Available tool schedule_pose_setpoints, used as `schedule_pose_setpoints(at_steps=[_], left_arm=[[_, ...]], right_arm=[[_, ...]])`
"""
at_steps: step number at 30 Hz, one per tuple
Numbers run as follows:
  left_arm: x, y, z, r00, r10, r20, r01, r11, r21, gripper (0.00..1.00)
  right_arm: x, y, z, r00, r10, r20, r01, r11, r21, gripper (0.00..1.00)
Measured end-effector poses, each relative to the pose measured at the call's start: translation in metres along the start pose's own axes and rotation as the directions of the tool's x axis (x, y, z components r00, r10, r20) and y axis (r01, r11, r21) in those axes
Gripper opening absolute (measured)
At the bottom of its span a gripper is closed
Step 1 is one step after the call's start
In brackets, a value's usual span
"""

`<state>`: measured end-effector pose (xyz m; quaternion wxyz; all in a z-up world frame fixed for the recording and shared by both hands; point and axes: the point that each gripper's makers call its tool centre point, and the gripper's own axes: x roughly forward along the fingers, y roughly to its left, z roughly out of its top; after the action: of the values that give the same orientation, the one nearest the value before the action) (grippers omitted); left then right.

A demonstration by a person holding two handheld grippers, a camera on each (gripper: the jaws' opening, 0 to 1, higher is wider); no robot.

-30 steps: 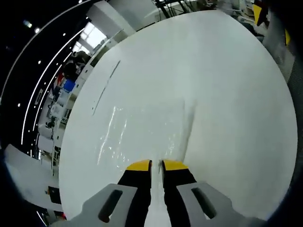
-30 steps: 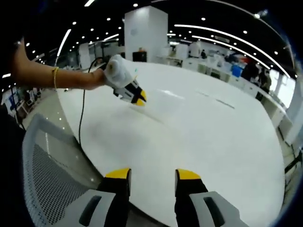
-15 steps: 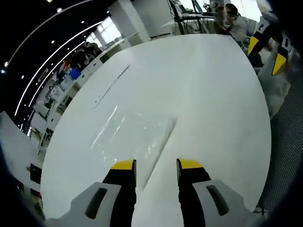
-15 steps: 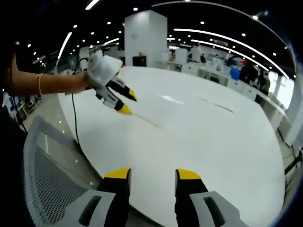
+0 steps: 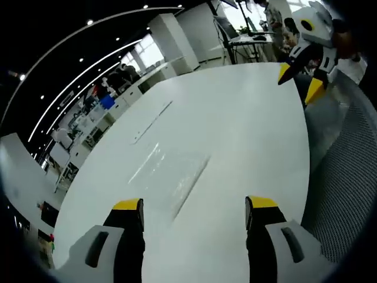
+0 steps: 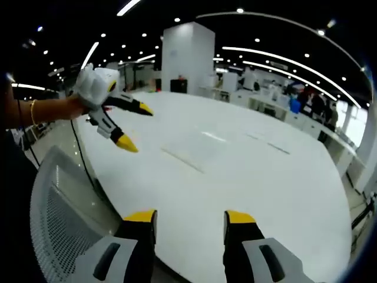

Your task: Open the resealable bag by pulling the two sides of the seal apart until the entire bag opening is separated and visibly accessible.

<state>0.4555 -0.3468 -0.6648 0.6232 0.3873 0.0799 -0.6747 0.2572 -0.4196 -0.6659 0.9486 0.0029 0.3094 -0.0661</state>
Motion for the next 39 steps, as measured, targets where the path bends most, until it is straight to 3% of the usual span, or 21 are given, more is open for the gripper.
schedule_pose_setpoints(at_steps=[4,8,14,21,28,31,33,39], left_arm=[[-0.017,-0.011,0.005,0.997,-0.006,0.081,0.017,0.99,-0.137,0.8],[-0.031,-0.02,0.002,0.992,-0.01,0.129,0.037,0.978,-0.208,0.99],[-0.05,-0.026,-0.01,0.988,0.042,0.151,0.01,0.944,-0.329,0.99],[-0.057,-0.042,-0.013,0.984,0.048,0.171,0.024,0.92,-0.392,0.99],[-0.063,-0.045,-0.012,0.981,0.073,0.181,0.007,0.914,-0.406,0.97],[-0.064,-0.043,-0.023,0.987,0.072,0.143,-0.013,0.927,-0.376,0.96],[-0.065,-0.042,-0.024,0.987,0.072,0.144,-0.012,0.925,-0.38,0.97],[-0.069,-0.04,-0.03,0.984,0.094,0.148,-0.022,0.903,-0.43,0.96]], right_arm=[[-0.003,0.001,0.007,0.999,0.005,0.038,-0.006,1.0,0.021,0.53],[-0.007,0.004,0.012,0.997,0.005,0.077,-0.008,0.999,0.038,0.56],[-0.012,0.01,0.01,0.995,0.007,0.101,-0.013,0.998,0.059,0.64],[-0.019,0.01,0.006,0.993,-0.012,0.119,0.002,0.997,0.082,0.67],[-0.028,0.009,-0.003,0.994,-0.033,0.108,0.023,0.996,0.09,0.67],[-0.033,0.011,-0.003,0.993,-0.036,0.109,0.025,0.995,0.092,0.67],[-0.034,0.011,-0.003,0.993,-0.036,0.111,0.026,0.995,0.092,0.67],[-0.038,0.013,-0.007,0.993,-0.043,0.112,0.031,0.994,0.103,0.67]])
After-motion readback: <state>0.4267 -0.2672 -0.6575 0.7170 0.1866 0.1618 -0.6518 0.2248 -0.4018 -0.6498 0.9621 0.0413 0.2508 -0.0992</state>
